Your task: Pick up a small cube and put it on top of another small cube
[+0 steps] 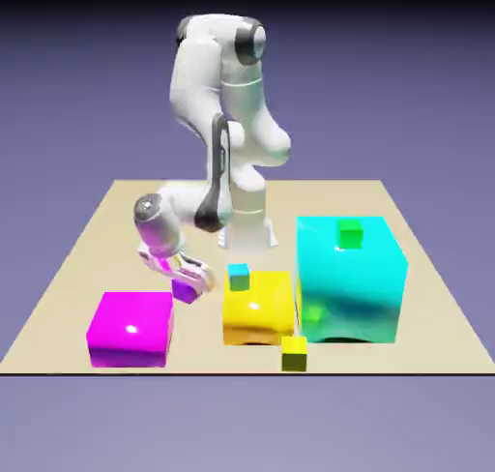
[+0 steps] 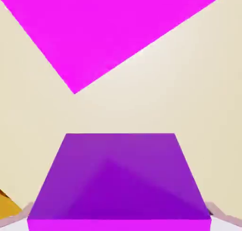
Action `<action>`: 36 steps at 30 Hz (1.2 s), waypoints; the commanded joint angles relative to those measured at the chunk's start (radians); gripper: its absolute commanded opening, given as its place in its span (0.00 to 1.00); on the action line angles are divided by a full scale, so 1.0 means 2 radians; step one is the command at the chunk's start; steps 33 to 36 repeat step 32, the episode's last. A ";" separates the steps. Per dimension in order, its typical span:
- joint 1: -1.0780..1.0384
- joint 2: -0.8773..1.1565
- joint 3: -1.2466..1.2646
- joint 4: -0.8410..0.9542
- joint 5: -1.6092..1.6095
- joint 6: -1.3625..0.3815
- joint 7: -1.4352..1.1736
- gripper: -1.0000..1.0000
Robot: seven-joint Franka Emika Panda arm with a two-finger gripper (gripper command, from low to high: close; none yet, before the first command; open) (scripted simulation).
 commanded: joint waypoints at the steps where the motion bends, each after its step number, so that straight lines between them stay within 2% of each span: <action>1: 0.001 -0.018 0.007 0.001 -0.002 0.001 0.004 0.00; 5: 0.043 -0.079 0.065 0.054 0.005 -0.061 0.033 0.00; 20: 0.223 -0.110 0.233 0.287 0.052 -0.378 0.130 0.00; 22: 0.224 -0.107 0.232 0.288 0.052 -0.380 0.130 0.00; 27: 0.229 -0.109 0.239 0.199 0.059 -0.293 0.124 0.00; 28: 0.229 -0.109 0.239 0.199 0.059 -0.293 0.124 1.00; 32: 0.226 -0.108 0.235 0.253 0.055 -0.347 0.127 1.00; 36: 0.226 -0.108 0.235 0.253 0.055 -0.347 0.127 1.00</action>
